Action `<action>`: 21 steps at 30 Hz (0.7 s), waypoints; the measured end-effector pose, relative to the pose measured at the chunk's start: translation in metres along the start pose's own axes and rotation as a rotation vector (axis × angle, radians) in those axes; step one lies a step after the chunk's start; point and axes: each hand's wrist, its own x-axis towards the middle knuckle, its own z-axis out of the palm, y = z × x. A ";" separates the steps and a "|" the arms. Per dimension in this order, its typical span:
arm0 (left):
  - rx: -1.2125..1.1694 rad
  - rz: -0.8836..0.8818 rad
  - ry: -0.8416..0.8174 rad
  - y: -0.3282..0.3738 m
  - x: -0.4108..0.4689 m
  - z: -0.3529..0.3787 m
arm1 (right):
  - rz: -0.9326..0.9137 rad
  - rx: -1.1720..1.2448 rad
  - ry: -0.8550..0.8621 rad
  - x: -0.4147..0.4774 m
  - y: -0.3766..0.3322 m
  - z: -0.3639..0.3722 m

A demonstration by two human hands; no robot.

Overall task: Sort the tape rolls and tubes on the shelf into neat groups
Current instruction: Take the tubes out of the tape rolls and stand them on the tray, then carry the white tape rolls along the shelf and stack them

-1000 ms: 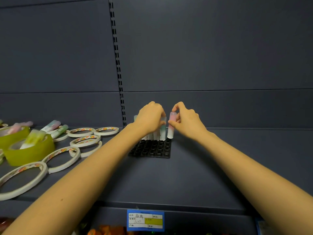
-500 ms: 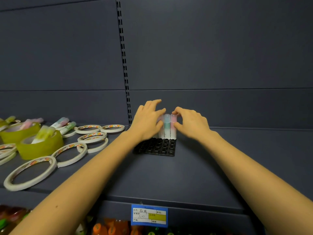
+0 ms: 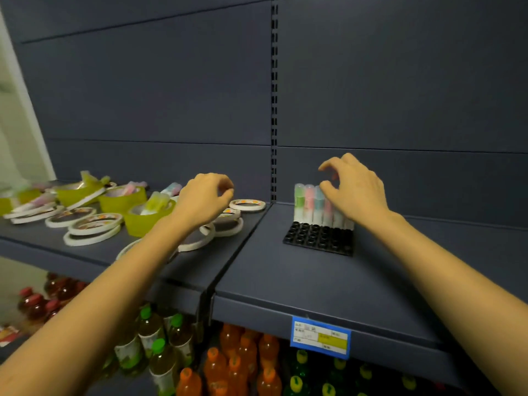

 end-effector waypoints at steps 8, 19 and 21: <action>0.128 -0.023 -0.161 -0.078 -0.030 -0.041 | -0.050 0.019 -0.377 0.004 -0.099 0.045; 0.076 0.060 -0.520 -0.165 -0.044 -0.043 | 0.075 -0.214 -0.589 -0.004 -0.168 0.102; 0.034 0.098 -0.481 -0.171 -0.043 -0.036 | 0.124 -0.263 -0.608 -0.008 -0.173 0.108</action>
